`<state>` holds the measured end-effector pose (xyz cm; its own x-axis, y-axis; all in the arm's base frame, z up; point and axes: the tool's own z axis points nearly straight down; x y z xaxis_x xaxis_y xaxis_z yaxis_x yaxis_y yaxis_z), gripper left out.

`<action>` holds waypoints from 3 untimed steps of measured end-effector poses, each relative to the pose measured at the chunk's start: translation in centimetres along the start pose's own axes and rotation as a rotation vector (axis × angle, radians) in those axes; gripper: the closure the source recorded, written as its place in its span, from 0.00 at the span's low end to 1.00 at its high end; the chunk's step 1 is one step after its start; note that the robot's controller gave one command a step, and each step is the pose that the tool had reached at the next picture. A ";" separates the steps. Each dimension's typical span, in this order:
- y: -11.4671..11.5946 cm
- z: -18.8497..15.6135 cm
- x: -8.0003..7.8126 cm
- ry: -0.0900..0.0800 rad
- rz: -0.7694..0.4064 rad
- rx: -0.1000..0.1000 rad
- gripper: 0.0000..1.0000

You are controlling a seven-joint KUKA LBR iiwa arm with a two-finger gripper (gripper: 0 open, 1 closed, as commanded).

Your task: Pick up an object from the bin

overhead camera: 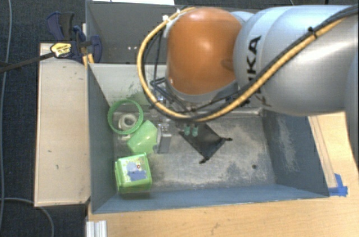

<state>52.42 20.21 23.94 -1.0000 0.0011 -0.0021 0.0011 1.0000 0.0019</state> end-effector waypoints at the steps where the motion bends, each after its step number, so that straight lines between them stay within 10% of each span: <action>1: 0.8 3.2 -0.9 -0.009 -0.013 -0.003 0.00; 3: 2.7 10.3 -3.4 -0.010 -0.136 -0.002 0.00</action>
Offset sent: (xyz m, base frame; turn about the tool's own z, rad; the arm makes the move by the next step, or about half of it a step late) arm 0.0223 0.0109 -0.0835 -0.1359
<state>55.89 22.89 13.66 -0.9909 -0.1343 -0.0126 -0.1344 0.9909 0.0030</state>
